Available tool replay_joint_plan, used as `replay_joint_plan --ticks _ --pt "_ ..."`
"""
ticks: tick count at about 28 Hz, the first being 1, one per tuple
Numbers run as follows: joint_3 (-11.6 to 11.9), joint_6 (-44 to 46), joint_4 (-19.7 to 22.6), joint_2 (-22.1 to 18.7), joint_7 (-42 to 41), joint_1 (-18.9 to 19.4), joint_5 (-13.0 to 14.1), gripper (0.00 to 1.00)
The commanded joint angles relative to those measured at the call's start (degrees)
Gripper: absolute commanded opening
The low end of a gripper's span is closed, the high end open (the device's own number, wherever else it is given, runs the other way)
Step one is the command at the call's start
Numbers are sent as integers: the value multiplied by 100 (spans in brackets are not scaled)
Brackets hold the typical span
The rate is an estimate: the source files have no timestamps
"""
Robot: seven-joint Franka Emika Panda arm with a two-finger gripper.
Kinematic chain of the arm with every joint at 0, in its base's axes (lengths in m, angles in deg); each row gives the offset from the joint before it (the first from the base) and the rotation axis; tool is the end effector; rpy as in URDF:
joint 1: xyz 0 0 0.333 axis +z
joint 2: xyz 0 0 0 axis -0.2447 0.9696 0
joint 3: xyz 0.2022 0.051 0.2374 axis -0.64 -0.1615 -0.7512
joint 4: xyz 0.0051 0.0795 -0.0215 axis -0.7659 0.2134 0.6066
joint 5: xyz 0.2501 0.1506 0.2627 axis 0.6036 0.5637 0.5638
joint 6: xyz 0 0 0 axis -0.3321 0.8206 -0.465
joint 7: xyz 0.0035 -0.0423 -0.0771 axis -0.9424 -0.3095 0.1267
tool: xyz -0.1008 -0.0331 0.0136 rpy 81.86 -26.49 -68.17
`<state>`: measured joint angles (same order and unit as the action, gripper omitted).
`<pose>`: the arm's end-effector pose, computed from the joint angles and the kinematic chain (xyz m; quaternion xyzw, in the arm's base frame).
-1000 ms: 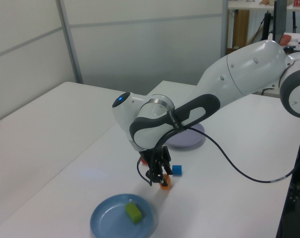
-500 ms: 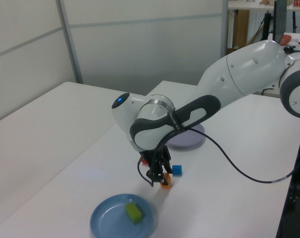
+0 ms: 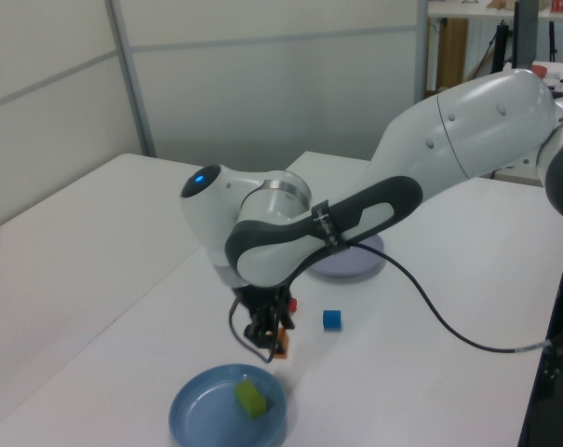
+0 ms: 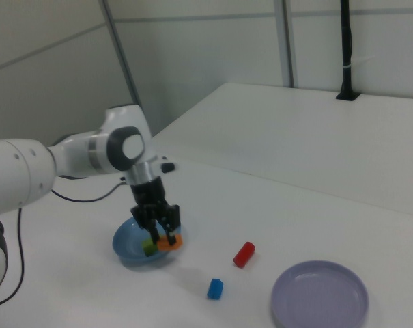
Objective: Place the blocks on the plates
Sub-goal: 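Place the orange block on the light blue plate beside the green block, then move the gripper to the red cylinder and grasp it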
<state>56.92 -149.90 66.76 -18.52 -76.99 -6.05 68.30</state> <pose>0.6210 0.1681 0.3829 0.9872 0.0872 -0.0873 0.1014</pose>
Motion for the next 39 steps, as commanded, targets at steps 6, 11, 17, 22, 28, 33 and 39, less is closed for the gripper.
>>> replay_joint_plan --ticks 6,11,17,22,28,33,39 --pt "36 -808 -116 288 238 736 -66 44" --pt "36 -1626 -116 481 457 753 -49 51" --pt "45 -2049 -108 517 659 753 -93 68" --pt "80 -1944 -99 482 668 745 -101 100" --pt "150 -1760 -108 385 642 578 -101 100" --pt "405 -1662 -116 262 651 183 -66 100" --pt "590 -1645 -108 218 808 -204 -31 100"
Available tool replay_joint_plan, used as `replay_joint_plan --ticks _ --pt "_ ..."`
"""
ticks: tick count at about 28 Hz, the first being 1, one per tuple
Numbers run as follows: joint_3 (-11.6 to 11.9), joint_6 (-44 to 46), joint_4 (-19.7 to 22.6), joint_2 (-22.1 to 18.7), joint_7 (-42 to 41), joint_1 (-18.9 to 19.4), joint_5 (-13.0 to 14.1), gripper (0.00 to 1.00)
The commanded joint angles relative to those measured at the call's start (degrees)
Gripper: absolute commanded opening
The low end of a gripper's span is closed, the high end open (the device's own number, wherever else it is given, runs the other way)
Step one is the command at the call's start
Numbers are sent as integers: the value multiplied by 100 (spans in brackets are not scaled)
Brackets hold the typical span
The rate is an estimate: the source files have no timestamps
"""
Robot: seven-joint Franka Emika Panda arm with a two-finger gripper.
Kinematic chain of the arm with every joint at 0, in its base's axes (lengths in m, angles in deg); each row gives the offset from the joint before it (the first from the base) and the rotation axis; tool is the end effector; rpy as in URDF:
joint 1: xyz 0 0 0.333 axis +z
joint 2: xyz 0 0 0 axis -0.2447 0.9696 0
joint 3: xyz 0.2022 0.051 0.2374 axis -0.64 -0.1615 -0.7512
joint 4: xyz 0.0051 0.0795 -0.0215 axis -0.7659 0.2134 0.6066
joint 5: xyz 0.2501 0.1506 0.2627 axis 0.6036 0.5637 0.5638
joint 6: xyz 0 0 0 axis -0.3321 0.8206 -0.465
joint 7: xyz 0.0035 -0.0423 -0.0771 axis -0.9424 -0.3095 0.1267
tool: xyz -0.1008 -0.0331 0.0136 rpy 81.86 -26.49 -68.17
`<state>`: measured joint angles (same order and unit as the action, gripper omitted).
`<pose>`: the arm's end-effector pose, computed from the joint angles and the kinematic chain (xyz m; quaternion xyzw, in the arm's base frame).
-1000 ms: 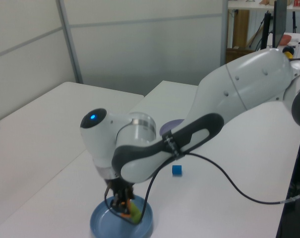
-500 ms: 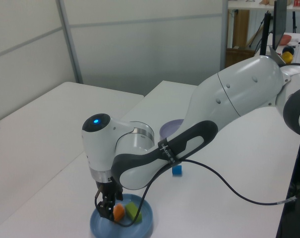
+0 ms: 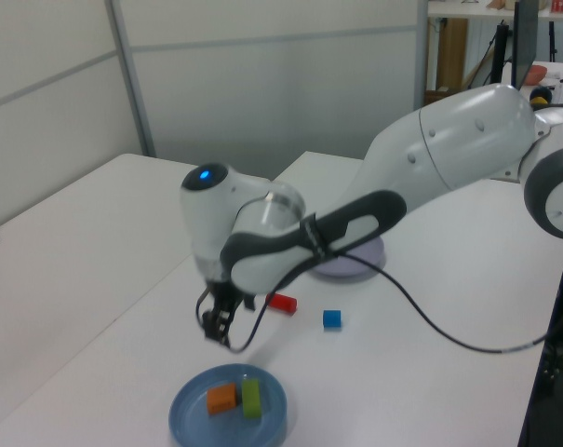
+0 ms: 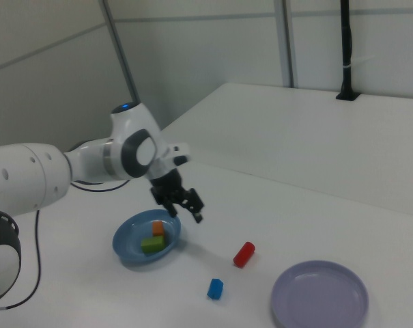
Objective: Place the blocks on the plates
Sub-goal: 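Move the gripper to the red cylinder and grasp it, then carry the red cylinder onto the lavender plate and release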
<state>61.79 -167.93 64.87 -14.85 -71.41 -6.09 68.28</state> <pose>0.6746 0.1368 0.3776 0.9961 0.0128 0.0488 0.0719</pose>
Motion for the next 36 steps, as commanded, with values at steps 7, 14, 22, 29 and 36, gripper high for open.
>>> replay_joint_plan --ticks 7,14,22,29,36 --pt "200 140 116 26 339 -649 -38 100" --pt "208 44 73 518 357 -843 -90 93" --pt "244 -255 73 562 304 -966 -64 62" --pt "244 -264 73 589 287 -1054 -82 29" --pt "244 -264 81 589 -20 -1045 -73 19"
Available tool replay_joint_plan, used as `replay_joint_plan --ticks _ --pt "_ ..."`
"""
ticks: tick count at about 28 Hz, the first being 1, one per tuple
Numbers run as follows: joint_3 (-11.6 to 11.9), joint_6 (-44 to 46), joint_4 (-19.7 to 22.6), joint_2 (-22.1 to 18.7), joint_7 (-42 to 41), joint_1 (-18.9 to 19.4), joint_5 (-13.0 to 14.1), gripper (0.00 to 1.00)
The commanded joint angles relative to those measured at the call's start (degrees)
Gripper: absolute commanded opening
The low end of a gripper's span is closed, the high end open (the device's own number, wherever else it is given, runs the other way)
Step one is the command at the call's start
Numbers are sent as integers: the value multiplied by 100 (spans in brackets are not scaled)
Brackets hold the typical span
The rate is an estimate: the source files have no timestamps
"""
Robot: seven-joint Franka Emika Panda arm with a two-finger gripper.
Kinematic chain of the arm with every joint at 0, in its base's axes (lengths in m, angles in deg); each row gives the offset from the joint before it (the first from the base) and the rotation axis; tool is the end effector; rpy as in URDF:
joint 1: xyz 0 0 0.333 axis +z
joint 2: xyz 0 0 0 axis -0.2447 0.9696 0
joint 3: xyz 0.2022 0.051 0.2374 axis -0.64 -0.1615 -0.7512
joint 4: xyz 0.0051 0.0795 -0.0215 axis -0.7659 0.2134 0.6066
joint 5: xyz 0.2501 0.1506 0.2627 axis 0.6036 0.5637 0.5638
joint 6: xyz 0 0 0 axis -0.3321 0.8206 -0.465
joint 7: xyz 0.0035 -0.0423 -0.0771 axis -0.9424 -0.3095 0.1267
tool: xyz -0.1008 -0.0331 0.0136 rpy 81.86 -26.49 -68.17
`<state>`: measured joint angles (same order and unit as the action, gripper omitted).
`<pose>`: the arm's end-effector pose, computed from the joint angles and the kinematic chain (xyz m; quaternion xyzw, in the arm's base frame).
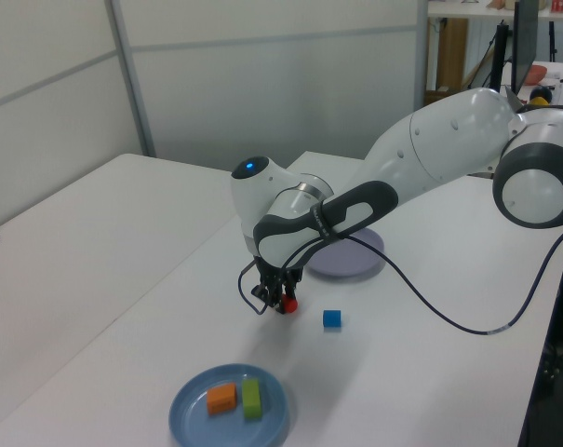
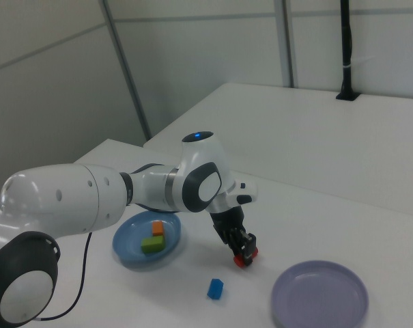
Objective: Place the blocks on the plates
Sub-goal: 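Carry the red cylinder onto the lavender plate and release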
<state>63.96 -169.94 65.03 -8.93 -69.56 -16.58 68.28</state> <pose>0.6923 -0.0099 0.3075 0.9909 -0.1048 0.0067 0.0841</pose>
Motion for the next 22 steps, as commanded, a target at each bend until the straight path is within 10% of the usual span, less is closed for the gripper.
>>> replay_joint_plan --ticks 1,11,22 --pt "18 -63 65 -2 -259 -4 -73 18" --pt "17 -2 47 -582 -768 -689 15 18" --pt "26 -422 -111 -188 -1595 -1577 147 18"
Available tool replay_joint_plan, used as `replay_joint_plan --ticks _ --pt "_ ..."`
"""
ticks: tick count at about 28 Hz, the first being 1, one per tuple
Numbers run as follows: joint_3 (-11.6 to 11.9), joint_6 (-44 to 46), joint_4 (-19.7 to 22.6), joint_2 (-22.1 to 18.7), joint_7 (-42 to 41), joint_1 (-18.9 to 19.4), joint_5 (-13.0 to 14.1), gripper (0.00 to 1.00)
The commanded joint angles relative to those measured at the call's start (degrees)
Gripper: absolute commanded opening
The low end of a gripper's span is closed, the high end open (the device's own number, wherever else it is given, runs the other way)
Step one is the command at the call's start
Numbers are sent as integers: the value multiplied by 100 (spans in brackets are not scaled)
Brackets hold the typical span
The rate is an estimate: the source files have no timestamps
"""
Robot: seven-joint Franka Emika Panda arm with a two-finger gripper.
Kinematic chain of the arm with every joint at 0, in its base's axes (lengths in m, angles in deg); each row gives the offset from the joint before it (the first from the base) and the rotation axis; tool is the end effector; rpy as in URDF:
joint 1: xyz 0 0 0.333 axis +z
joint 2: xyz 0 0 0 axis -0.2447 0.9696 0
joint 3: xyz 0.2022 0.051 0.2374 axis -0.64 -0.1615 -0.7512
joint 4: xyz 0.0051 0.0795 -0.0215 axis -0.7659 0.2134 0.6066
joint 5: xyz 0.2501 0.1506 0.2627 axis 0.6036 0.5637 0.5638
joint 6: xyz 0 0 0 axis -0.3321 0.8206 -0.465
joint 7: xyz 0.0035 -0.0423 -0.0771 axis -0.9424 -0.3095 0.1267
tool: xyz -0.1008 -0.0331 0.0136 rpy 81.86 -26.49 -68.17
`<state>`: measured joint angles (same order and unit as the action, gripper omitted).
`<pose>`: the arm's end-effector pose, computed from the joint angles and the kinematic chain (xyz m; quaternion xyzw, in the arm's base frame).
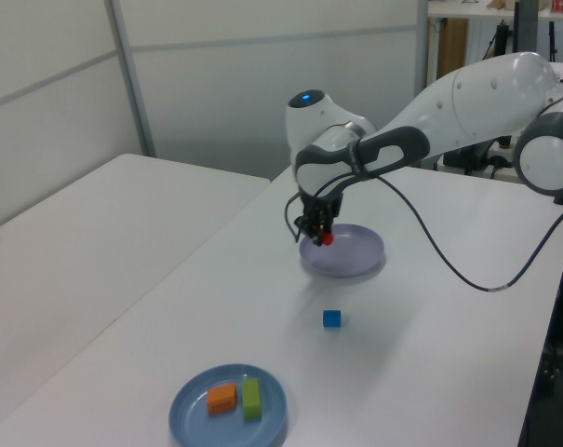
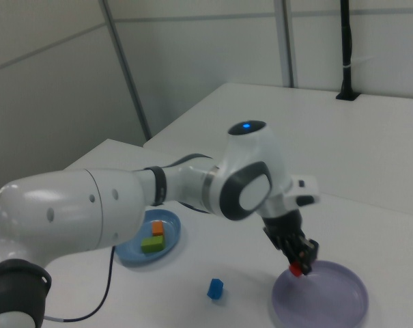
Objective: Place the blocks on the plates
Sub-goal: 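Carry the red cylinder onto the lavender plate and release, then move the gripper to the blue cylinder and lower around it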
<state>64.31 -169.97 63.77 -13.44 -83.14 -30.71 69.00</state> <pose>0.6723 -0.1829 0.3724 0.9883 -0.1196 0.0360 0.0877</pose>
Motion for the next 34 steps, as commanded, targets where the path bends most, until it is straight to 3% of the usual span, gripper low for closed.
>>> replay_joint_plan --ticks 1,4,9,14,15,18,20,23,30,34 --pt "-9 -630 16 307 -228 -208 93 18" --pt "-18 -1245 24 412 -193 -445 128 18" --pt "-18 -1317 33 421 -184 -490 154 20" --pt "-18 -1317 42 448 -175 -481 137 36" --pt "-18 -1317 60 448 -175 -472 137 42" --pt "-18 -1317 68 457 -167 -472 128 72" --pt "-18 -1317 77 457 -167 -455 128 74" --pt "-18 -1300 139 457 -158 -437 128 100" --pt "-88 -765 367 123 -245 -472 172 100" --pt "-254 -18 350 -26 -667 -419 663 100"
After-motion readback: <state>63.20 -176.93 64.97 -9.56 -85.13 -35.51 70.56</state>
